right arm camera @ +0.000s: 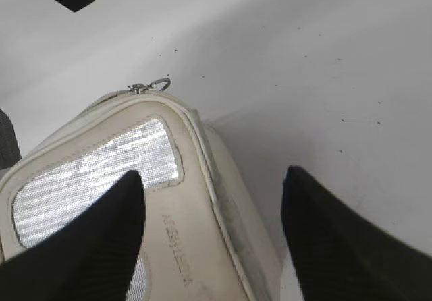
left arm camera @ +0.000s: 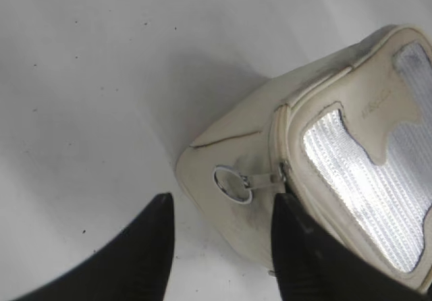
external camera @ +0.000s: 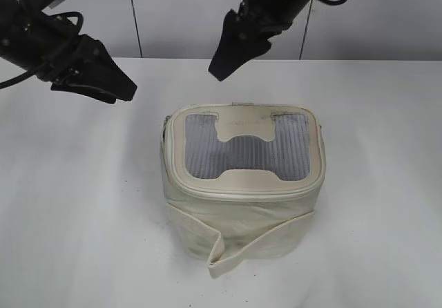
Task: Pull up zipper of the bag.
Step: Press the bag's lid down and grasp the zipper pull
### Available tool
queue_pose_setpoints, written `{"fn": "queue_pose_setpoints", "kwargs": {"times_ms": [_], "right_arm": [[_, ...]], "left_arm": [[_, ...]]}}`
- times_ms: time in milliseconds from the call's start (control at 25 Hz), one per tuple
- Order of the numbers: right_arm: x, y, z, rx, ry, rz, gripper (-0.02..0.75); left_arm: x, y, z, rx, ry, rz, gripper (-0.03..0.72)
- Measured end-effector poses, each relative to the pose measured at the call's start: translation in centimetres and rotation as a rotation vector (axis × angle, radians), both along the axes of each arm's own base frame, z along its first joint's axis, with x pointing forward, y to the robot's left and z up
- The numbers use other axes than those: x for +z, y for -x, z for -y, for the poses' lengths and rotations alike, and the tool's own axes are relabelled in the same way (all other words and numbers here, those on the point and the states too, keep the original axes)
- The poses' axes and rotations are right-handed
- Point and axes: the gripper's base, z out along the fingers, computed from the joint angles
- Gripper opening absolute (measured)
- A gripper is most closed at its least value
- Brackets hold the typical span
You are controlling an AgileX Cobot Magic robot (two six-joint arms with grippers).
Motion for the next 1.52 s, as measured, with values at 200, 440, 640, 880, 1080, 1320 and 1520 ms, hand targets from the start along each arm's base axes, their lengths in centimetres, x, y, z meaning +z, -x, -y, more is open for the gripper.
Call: {"fn": "queue_pose_setpoints", "kwargs": {"times_ms": [200, 440, 640, 880, 1080, 1320, 1520], "right_arm": [[-3.4, -0.3, -2.0, 0.053, 0.018, -0.076, 0.486], [-5.5, -0.8, -2.7, 0.068, 0.010, -0.111, 0.482], [-6.3, -1.6, -3.1, 0.073, 0.006, -0.111, 0.481], [-7.5, -1.9, -3.5, 0.075, 0.003, -0.141, 0.431], [-7.5, -1.8, -3.5, 0.080, 0.004, -0.150, 0.289], [-7.4, -1.7, -3.5, 0.067, 0.008, -0.172, 0.050], [-7.2, -1.6, -3.5, 0.039, 0.010, -0.185, 0.050]], "left_arm": [[-0.5, -0.2, 0.1, -0.005, 0.000, -0.020, 0.366], [-0.5, -0.2, 0.1, -0.009, 0.001, -0.025, 0.366], [-0.5, -0.2, 0.1, -0.009, 0.001, -0.026, 0.366], [-0.5, -0.2, 0.1, -0.011, 0.001, -0.027, 0.366], [-0.5, -0.1, 0.1, -0.014, 0.002, -0.031, 0.366], [-0.6, 0.3, 0.8, -0.048, -0.005, -0.039, 0.368], [-0.7, 0.8, 1.8, -0.098, -0.035, -0.027, 0.409]]}}
